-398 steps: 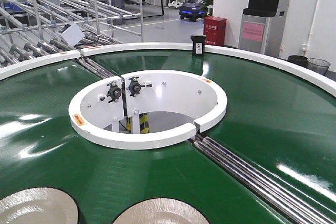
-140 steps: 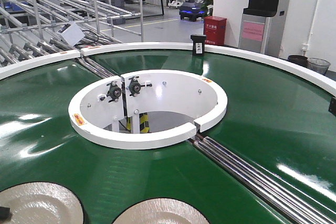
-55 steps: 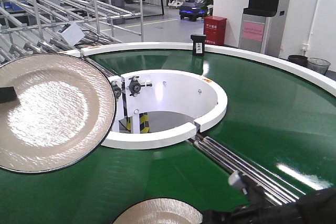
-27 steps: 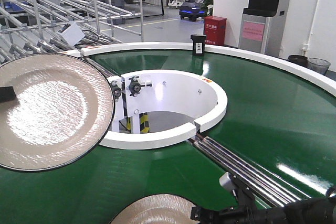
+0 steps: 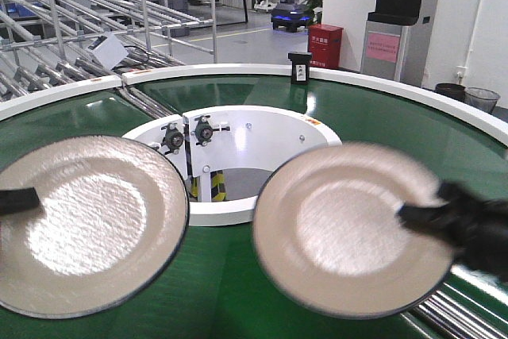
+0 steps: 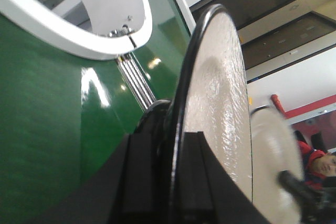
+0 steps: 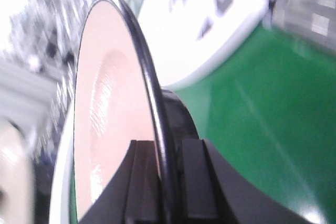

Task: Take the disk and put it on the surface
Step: 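Grip each plate rim and lift both plates upright off the conveyor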

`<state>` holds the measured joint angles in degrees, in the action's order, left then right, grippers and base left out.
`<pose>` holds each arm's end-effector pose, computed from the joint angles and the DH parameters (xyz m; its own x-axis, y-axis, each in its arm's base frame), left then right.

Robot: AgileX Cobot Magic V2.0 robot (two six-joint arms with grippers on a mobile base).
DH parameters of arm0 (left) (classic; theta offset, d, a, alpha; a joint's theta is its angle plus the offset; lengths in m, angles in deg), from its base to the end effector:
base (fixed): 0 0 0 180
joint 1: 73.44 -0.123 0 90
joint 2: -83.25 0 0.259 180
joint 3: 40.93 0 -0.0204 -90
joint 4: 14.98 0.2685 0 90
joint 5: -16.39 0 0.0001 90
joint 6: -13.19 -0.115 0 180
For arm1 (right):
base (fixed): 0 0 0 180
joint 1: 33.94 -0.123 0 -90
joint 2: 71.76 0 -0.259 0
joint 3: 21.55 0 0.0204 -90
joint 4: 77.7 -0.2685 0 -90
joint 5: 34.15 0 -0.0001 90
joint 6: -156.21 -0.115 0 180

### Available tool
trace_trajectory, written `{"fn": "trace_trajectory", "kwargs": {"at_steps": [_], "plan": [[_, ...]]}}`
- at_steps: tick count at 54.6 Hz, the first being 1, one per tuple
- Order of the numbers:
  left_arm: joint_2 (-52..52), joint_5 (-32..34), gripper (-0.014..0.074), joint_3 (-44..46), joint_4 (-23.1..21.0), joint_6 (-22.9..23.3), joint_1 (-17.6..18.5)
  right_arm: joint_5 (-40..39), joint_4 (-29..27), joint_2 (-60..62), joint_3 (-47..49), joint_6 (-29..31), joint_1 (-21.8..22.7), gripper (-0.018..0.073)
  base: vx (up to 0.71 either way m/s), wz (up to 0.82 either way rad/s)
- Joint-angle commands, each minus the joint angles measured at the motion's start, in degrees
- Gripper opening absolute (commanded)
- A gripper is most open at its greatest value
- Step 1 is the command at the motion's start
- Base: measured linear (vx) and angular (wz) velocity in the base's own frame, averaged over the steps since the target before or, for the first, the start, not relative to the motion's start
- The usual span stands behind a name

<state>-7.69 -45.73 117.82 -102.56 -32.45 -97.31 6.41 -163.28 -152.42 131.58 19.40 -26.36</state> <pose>0.3187 0.0299 0.2852 -0.6412 -0.6079 -0.4683 0.1776 0.4762 -0.8612 0.3089 0.0342 0.2853 -0.5987 0.5836 -0.5486 -0.1398 0.5983 0.7890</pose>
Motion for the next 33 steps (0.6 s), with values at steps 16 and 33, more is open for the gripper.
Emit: {"fn": "trace_trajectory", "kwargs": {"at_steps": [16, 33], "plan": [[-10.8, -2.4, -0.0001, -1.8, -12.4, 0.3, 4.2, 10.3, -2.8, 15.5, 2.0, -7.6, 8.6, -0.0009, 0.0, 0.0], [-13.0, -2.9, -0.0001, -1.8, -12.8, 1.7, 4.2, 9.4, -2.8, 15.9, 2.0, -8.4, 8.6, -0.0009, 0.0, 0.0]]}}
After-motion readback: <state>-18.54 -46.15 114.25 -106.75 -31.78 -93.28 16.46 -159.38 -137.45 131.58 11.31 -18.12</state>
